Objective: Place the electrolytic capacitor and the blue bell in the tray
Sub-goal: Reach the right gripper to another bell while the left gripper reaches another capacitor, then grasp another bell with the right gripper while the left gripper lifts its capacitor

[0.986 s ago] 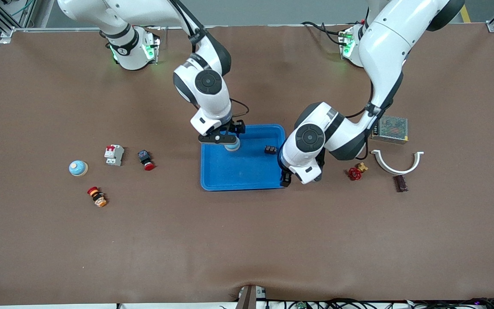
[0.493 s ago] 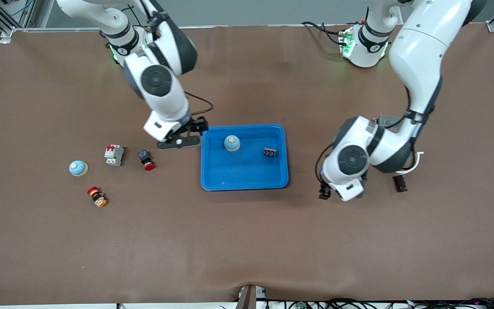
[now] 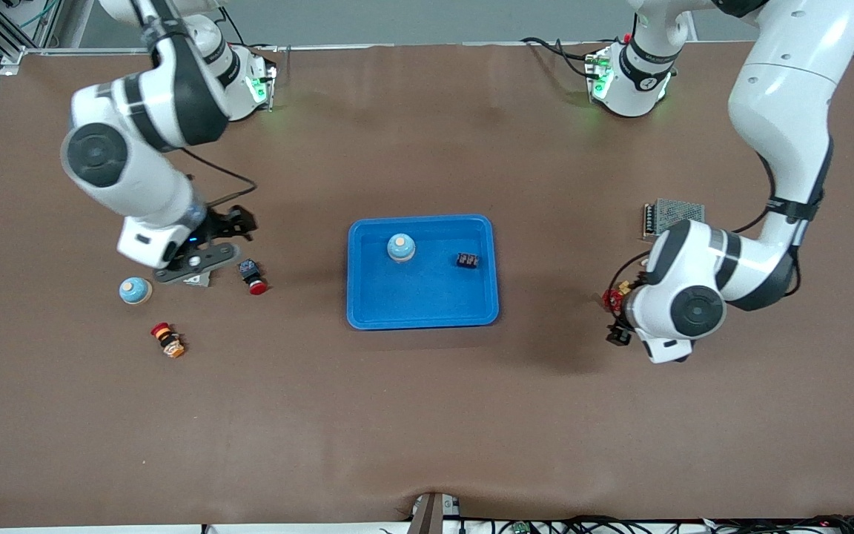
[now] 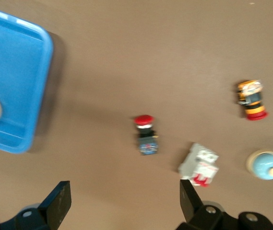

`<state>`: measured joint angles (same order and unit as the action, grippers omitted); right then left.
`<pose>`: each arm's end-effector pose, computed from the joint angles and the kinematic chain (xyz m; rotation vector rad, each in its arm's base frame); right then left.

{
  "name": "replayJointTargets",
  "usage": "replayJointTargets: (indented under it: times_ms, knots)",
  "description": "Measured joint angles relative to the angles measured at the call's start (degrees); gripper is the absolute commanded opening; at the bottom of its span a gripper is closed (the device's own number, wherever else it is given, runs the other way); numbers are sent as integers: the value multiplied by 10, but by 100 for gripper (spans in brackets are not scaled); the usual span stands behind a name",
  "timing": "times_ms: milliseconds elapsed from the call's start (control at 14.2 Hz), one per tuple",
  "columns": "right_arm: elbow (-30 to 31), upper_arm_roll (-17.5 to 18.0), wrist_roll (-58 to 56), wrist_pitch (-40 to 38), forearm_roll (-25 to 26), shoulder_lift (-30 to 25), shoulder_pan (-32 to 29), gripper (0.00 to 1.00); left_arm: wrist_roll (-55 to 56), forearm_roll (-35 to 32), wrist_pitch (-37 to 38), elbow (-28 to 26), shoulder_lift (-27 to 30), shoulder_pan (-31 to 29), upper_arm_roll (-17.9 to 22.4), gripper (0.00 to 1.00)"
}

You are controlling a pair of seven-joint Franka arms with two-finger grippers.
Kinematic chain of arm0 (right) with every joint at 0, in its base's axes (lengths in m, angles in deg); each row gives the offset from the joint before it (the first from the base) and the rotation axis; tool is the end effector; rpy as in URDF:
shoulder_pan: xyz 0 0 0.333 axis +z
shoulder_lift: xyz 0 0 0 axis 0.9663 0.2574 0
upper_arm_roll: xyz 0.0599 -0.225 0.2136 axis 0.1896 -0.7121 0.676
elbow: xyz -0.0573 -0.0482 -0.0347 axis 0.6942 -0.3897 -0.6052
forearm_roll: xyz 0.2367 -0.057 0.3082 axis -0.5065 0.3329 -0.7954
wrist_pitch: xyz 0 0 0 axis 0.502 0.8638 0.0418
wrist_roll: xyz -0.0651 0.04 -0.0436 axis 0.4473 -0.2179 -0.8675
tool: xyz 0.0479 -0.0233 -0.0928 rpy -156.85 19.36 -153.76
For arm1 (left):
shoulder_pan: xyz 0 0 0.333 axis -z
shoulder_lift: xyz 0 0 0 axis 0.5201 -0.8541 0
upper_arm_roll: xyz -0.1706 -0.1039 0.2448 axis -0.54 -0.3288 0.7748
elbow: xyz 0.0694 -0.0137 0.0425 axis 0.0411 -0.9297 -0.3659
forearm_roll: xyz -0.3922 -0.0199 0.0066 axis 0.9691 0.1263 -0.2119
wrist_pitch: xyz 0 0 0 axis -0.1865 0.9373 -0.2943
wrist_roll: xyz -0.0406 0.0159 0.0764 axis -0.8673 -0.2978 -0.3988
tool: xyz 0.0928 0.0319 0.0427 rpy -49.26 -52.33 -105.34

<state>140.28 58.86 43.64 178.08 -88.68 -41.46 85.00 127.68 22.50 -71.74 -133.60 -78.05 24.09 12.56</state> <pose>0.5562 0.1326 0.4237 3.0681 0.6291 -0.1565 0.6518 -0.1260 0.2437 -2.5527 -1.4022 0.2784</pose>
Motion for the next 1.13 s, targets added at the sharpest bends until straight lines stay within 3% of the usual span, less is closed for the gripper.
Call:
replayJointTargets:
  times_ms: [423,704,845,1127]
  knots:
    - [9,-1,-201,40,0,3,-120,100,-186,-33,13,-4,0,-76,0,100]
    - [16,0,-308,112,0,41,-182,100,-248,-55,11,-12,-1,-99,1,100]
    - [16,-1,-353,153,0,72,-207,100,-279,-59,-2,-15,-5,-109,1,81]
    - [17,-1,-436,225,1,131,-248,100,-307,-60,-40,-37,-10,-127,1,65]
